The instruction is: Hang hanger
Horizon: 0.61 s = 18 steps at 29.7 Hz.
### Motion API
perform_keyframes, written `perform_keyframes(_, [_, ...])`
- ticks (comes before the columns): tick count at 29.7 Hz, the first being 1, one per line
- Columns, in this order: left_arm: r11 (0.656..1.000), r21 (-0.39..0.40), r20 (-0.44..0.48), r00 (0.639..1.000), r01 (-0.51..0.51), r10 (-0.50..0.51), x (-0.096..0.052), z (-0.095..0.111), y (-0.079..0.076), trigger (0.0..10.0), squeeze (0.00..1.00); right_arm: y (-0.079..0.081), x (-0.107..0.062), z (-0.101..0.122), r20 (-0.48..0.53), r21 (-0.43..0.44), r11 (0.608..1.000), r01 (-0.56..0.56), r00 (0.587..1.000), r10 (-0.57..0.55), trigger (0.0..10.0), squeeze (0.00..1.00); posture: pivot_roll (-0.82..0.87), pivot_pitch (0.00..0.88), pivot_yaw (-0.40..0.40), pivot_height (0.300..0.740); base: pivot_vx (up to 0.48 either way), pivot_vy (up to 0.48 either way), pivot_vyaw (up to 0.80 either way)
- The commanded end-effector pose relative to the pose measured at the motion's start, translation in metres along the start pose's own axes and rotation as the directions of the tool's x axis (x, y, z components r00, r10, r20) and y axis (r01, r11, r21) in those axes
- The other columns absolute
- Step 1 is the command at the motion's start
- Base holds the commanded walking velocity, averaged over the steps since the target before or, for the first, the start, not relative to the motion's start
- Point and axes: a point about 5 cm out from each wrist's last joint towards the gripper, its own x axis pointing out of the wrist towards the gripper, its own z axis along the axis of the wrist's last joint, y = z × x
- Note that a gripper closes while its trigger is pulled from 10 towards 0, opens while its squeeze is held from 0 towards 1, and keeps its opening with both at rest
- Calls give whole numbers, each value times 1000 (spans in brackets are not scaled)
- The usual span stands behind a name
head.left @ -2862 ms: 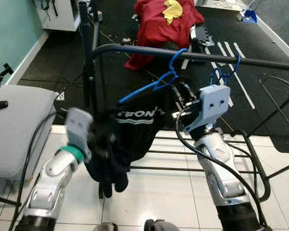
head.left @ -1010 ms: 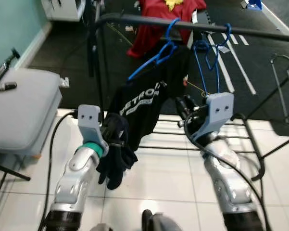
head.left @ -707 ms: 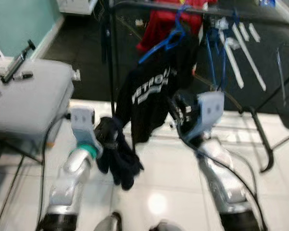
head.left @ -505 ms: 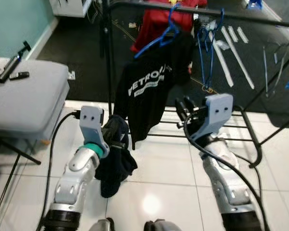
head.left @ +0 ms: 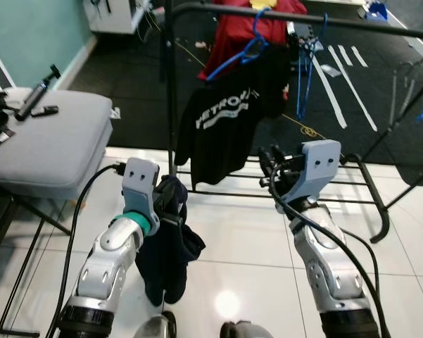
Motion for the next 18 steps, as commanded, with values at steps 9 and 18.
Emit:
perform_keyframes(9, [1000,-3,1,1000,2,-2,4,0,-2,10000,0,-12,-3,-8,-43,-6,998,66,997,-66,10000,0,-38,73,22,740,0,0,-208])
perform_keyframes(18, [998,-15,38,998,-58,58,15,8,-1,10000,0,-18,4,-8,-51,-50,995,91,994,-93,10000,0,-40,80,13,740,0,0,-800])
